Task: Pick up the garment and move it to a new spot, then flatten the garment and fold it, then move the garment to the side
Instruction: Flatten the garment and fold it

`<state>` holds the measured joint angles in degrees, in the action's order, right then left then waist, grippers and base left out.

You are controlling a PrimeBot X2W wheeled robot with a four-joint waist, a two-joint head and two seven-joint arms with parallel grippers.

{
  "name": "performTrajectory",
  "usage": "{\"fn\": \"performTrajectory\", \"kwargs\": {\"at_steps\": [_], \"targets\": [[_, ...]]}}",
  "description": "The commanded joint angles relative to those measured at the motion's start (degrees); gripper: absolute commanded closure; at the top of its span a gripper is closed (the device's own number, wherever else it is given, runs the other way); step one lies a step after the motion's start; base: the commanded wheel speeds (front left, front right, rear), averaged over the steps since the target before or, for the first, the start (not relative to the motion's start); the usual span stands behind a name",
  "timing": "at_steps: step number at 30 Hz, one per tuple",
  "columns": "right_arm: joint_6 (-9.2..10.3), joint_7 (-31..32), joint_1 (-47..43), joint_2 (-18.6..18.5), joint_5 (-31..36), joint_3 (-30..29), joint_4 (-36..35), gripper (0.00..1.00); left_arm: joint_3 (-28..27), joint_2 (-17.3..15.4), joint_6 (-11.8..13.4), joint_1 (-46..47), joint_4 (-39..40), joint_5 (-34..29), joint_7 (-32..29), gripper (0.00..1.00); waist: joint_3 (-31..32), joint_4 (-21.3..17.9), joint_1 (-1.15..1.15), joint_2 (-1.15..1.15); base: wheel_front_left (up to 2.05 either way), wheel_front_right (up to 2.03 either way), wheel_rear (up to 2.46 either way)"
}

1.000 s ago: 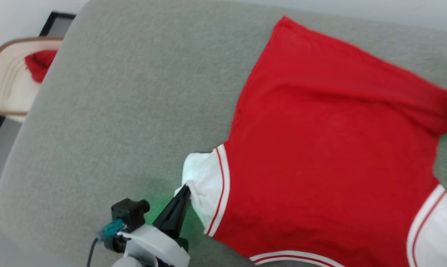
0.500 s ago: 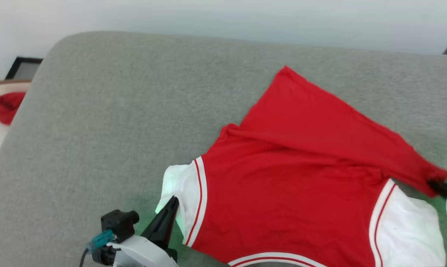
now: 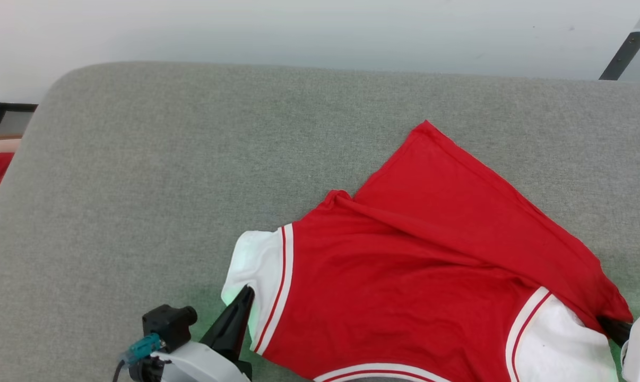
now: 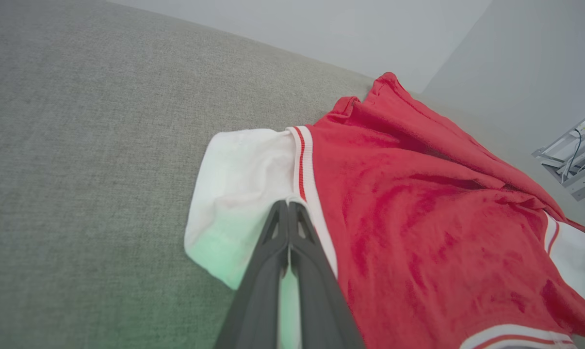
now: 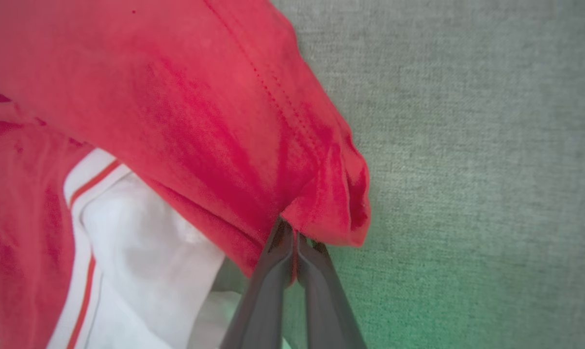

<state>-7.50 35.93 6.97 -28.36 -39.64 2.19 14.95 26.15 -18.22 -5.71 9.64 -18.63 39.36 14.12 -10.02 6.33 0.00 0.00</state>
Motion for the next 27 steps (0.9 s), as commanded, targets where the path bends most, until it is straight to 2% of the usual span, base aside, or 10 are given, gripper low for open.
{"fn": "performTrajectory", "kwargs": {"at_steps": [1,5,6,7,8,9,15,22,27], "targets": [[0.02,0.93,-1.82,0.64,0.44,0.32,0.57,1.0,0.07,-0.13,0.18,-0.22,0.19,0.28,-0.06,1.0,0.0,-0.02,0.0,0.0,0.0,0.0,0.0],[0.02,1.21,-2.02,1.52,1.76,-0.58,-0.27,1.0,0.31,-0.16,0.16,-0.05,0.29,0.33,-0.17,1.0,-0.06,0.0,0.0,0.0,0.0,0.0,0.0],[0.02,1.33,-2.11,1.59,2.08,-0.78,-0.53,0.85,0.37,-0.12,0.14,0.0,0.3,0.37,-0.17,1.0,-0.06,0.04,0.0,0.0,0.0,0.0,0.0],[0.02,1.26,-2.17,1.67,2.29,-0.95,-0.89,0.51,0.43,-0.11,0.13,0.02,0.3,0.35,-0.17,1.0,-0.08,0.07,0.0,0.0,0.0,0.0,0.0],[0.02,1.39,-2.23,1.75,2.42,-1.17,-1.29,0.12,0.45,-0.1,0.12,0.02,0.32,0.38,-0.16,1.0,-0.11,0.07,0.0,0.0,0.0,0.0,0.0],[0.02,1.6,-2.34,1.67,2.79,-1.27,-1.67,0.0,0.47,-0.09,0.15,-0.01,0.34,0.37,-0.14,1.0,-0.12,0.08,0.0,0.0,0.0,0.0,0.0],[0.04,2.47,-2.02,0.87,3.98,-2.04,-4.78,0.0,0.69,-0.09,0.49,-0.24,0.39,0.18,0.02,1.0,-0.19,0.31,0.0,0.0,0.0,0.0,0.0],[0.03,2.72,-1.2,-0.08,6.09,-3.38,-14.11,0.0,0.95,0.11,0.59,-0.27,0.48,0.07,0.16,1.0,-0.44,0.97,0.0,0.0,0.0,0.0,0.0],[0.03,-0.73,2.68,-2.32,8.31,-0.08,-20.8,0.0,1.61,0.57,0.36,0.48,0.4,-0.14,0.26,1.0,-1.05,1.94,0.0,0.0,0.0,0.0,0.0]]}}
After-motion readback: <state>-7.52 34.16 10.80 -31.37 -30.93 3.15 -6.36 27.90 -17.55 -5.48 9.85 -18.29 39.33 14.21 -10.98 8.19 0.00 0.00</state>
